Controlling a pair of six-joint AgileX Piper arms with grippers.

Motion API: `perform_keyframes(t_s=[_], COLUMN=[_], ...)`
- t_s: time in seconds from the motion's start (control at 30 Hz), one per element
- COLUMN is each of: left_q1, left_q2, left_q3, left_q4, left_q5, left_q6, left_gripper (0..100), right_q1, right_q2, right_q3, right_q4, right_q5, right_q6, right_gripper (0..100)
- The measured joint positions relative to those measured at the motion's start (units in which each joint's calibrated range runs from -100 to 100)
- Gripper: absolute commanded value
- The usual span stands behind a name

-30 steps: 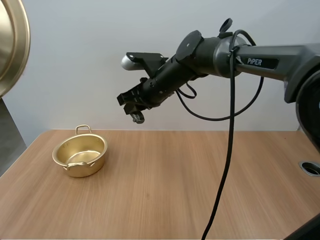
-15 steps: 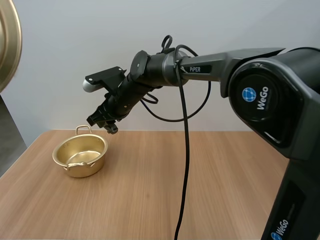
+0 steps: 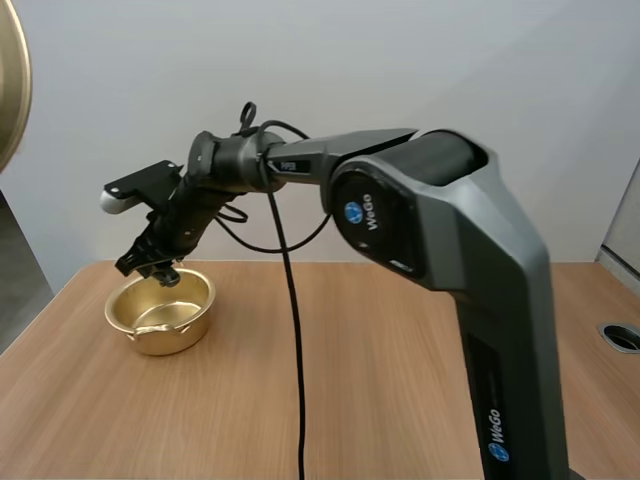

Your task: Open the pot, put the car inside, and close it

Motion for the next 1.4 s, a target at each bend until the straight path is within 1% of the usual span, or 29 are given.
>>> perform_keyframes(t_s=[0.17,0.23,0.43,0.7,0.77,0.8,0.87,0.93,0.97,1.1,1.3,1.4], left_q1=[0.21,0.21,0.21,0.21,0.21,0.21,0.21,0.21,0.21,0.21,0.21,0.21], left_q2=[-0.5,-0.8,-1.5,-1.5,-1.5,-1.5,-1.5,-1.5,-1.5,-1.5,-1.5,-1.5], left_q3=[0.0,0.0,0.0,0.0,0.0,0.0,0.0,0.0,0.0,0.1,0.2,0.2], left_q4=[-0.2,-0.2,-0.2,-0.2,-0.2,-0.2,-0.2,-0.2,-0.2,-0.2,-0.2,-0.2], left_q5=[0.0,0.0,0.0,0.0,0.0,0.0,0.0,0.0,0.0,0.0,0.0,0.0], left_q6=[0.0,0.0,0.0,0.0,0.0,0.0,0.0,0.0,0.0,0.0,0.2,0.2], left_gripper=[0,0,0,0,0,0,0,0,0,0,0,0], right_q1=[0.4,0.4,0.4,0.4,0.4,0.5,0.6,0.8,1.0,1.6,1.9,1.9], right_q2=[5.9,7.6,12.4,13.7,13.7,13.7,13.6,13.6,13.6,13.4,11.6,9.8], right_q3=[-4.9,-6.3,-9.0,-9.1,-9.1,-9.1,-9.6,-10.8,-11.2,-14.3,-18.3,-20.1], right_q4=[-3.2,-3.8,-8.2,-8.2,-8.2,-8.5,-8.9,-10.3,-11.1,-14.9,-17.2,-20.3], right_q5=[2.9,3.1,3.1,3.0,0.3,-0.4,-1.0,0.0,1.0,6.1,7.7,8.4], right_q6=[0.1,0.7,3.2,3.2,3.4,3.9,5.7,6.8,6.9,7.1,10.6,10.8], right_gripper=[0,0,0,0,0,5,35,82,100,100,100,100])
